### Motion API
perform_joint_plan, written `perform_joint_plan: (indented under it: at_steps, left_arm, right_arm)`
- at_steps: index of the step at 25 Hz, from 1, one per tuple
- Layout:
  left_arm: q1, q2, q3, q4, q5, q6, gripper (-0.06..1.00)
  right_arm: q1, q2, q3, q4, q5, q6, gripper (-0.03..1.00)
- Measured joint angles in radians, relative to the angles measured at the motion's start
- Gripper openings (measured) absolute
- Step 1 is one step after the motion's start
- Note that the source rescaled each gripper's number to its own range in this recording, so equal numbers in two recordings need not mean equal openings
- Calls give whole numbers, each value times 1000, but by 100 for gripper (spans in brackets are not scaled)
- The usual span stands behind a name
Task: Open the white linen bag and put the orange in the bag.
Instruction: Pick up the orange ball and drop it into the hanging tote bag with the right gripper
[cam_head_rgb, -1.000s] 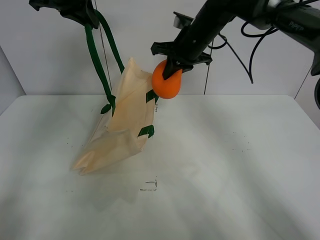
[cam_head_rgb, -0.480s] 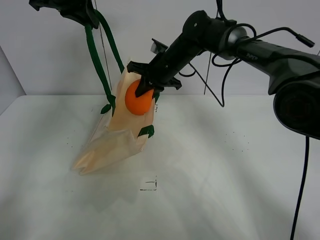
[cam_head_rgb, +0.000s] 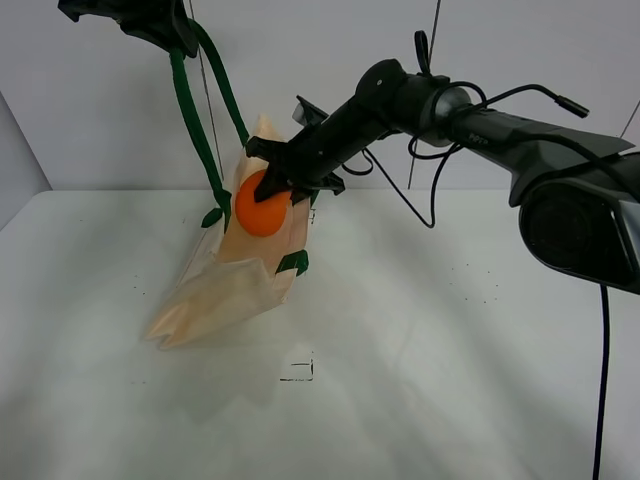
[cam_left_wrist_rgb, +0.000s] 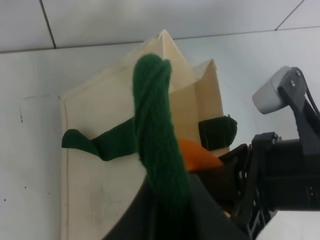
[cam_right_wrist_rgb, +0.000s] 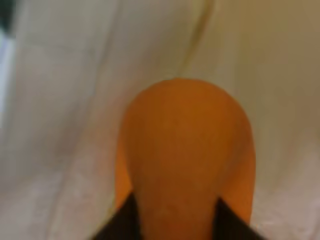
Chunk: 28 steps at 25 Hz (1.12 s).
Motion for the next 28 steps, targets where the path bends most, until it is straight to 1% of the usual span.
perform_joint_plan:
  at_steps: [1, 2, 3, 5, 6, 8, 9, 11, 15, 16, 18, 23, 25, 28]
  left_arm:
    - [0, 0, 0, 0, 0, 0, 0]
    - [0, 0, 0, 0, 0, 0, 0]
    - [0, 0, 0, 0, 0, 0, 0]
    - [0, 0, 0, 0, 0, 0, 0]
    - [0, 0, 0, 0, 0, 0, 0]
    - [0, 0, 0, 0, 0, 0, 0]
    - [0, 0, 0, -1, 0, 0, 0]
    - [0, 0, 0, -1, 0, 0, 0]
    - [0, -2, 0, -1, 0, 0, 0]
    - [0, -2, 0, -1, 0, 0, 0]
    - [0, -2, 0, -1, 0, 0, 0]
    - [0, -2, 0, -1, 0, 0, 0]
    - [0, -2, 0, -1, 0, 0, 0]
    - [0, -2, 0, -1, 0, 0, 0]
  right_arm:
    - [0, 0, 0, 0, 0, -2, 49]
    - [0, 0, 0, 0, 0, -5, 69]
    - [0, 0, 0, -1, 0, -11, 82]
    - [0, -1, 0, -1, 0, -23, 93]
    - [0, -2, 0, -4, 2, -25, 96]
    - [0, -8, 0, -35, 15, -25, 99]
    - [0, -13, -2, -68, 35, -12, 99]
    - [0, -29, -23, -157, 87, 51, 100]
    - [0, -65, -108, -447, 230, 175, 100]
    - [0, -72, -125, -531, 247, 203, 100]
    - [-1, -79, -137, -626, 256, 230, 100]
    - [-29, -73, -138, -707, 265, 240, 100]
    - [-62, -73, -138, -731, 265, 240, 100]
    - [-138, -73, -138, -744, 265, 233, 100]
